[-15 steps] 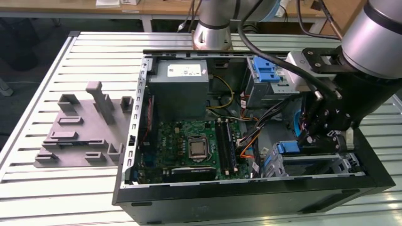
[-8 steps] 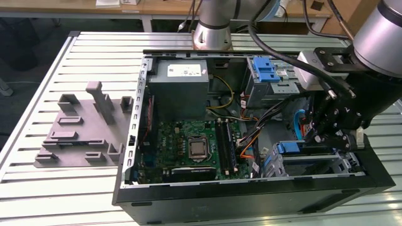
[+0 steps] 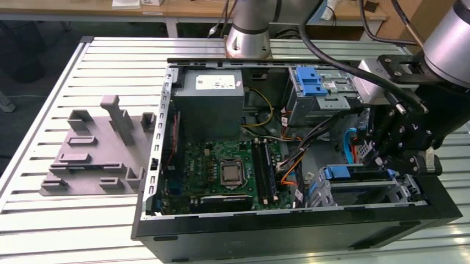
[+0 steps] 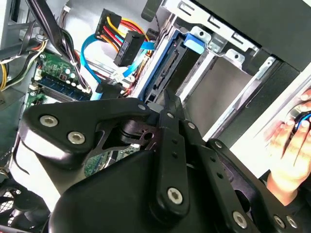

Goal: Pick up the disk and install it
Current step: 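Insert the first disk wire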

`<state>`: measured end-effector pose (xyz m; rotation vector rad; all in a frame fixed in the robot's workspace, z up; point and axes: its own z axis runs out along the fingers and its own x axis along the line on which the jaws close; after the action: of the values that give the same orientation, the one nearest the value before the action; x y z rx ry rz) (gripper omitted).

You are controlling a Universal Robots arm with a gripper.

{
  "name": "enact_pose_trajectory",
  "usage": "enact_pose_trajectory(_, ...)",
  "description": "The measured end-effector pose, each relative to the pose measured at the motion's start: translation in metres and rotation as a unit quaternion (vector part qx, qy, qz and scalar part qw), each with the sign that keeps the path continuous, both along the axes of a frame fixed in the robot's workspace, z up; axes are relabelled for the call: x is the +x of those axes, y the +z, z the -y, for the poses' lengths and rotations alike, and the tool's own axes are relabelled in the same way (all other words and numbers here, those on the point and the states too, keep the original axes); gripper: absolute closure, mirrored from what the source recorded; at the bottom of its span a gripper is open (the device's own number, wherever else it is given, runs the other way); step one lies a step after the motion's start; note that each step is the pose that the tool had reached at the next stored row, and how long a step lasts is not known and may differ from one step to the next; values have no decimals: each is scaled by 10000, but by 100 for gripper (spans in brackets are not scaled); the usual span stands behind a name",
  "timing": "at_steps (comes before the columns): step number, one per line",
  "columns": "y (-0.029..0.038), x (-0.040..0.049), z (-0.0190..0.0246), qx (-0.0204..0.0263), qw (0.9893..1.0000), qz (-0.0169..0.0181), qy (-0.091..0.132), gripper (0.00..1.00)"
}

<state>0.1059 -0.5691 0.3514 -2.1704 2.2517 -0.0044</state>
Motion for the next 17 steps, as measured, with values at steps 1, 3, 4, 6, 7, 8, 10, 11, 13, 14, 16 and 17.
enact_pose_trajectory(1,2,0,-4,0,10000,0,0,89)
enact_pose_trajectory(3,11,2,-18,0,10000,4,-1,89)
enact_pose_trajectory(4,18,3,-28,1,10000,9,0,89)
enact_pose_trajectory(6,31,6,-51,0,10000,21,-1,89)
enact_pose_trajectory(7,37,6,-63,0,10000,29,-2,89)
enact_pose_trajectory(8,43,7,-74,0,10000,38,-3,89)
enact_pose_trajectory(10,46,15,-96,1,10000,46,-5,89)
enact_pose_trajectory(11,45,24,-105,1,10000,47,-6,89)
enact_pose_trajectory(13,46,54,-125,0,10000,47,-6,89)
enact_pose_trajectory(14,46,69,-135,0,10000,47,-7,89)
enact_pose_trajectory(16,46,100,-159,0,10000,47,-8,89)
enact_pose_trajectory(17,46,113,-172,0,10000,47,-9,89)
